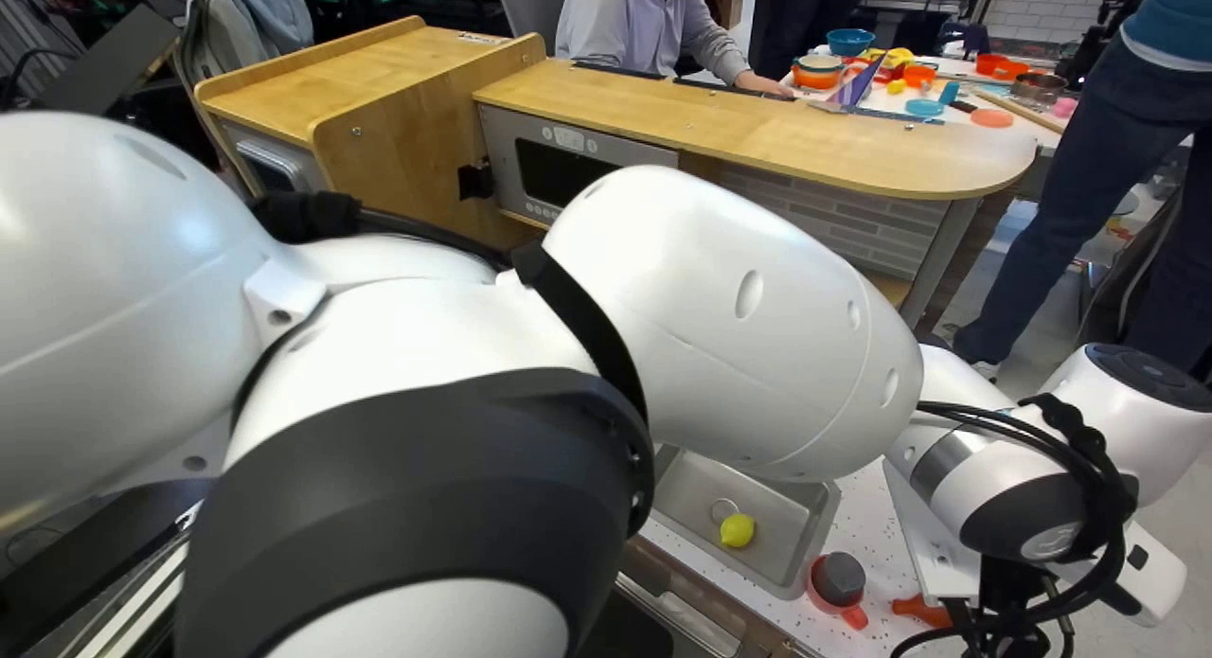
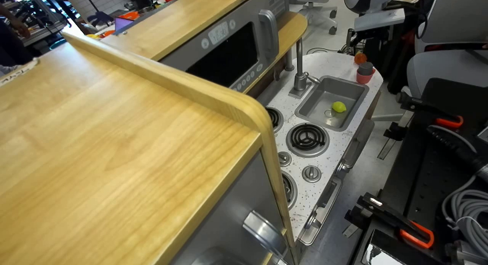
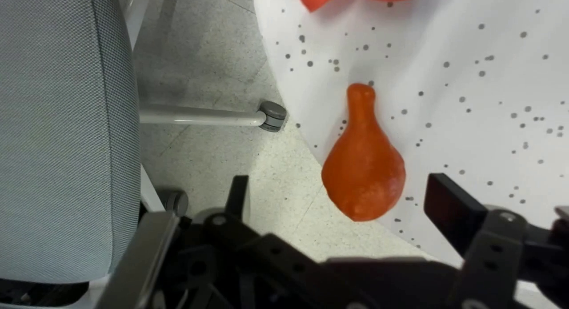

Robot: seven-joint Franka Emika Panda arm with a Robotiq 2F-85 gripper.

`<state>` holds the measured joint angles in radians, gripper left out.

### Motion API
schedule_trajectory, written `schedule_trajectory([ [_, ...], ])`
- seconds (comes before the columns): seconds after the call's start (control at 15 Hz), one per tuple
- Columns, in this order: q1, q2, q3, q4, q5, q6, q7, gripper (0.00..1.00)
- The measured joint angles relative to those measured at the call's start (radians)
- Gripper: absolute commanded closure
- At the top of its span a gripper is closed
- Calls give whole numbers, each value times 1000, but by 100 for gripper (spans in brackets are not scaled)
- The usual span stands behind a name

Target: Take the orange object and put it in the sink

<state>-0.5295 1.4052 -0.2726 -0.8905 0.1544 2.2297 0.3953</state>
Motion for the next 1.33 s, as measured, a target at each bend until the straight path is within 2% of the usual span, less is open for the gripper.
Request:
schedule_trajectory([
  [0.33,-2,60,2,94,0,-48,-14,0],
  [1.33,-6,64,4,68,-65,-48,-49,0],
])
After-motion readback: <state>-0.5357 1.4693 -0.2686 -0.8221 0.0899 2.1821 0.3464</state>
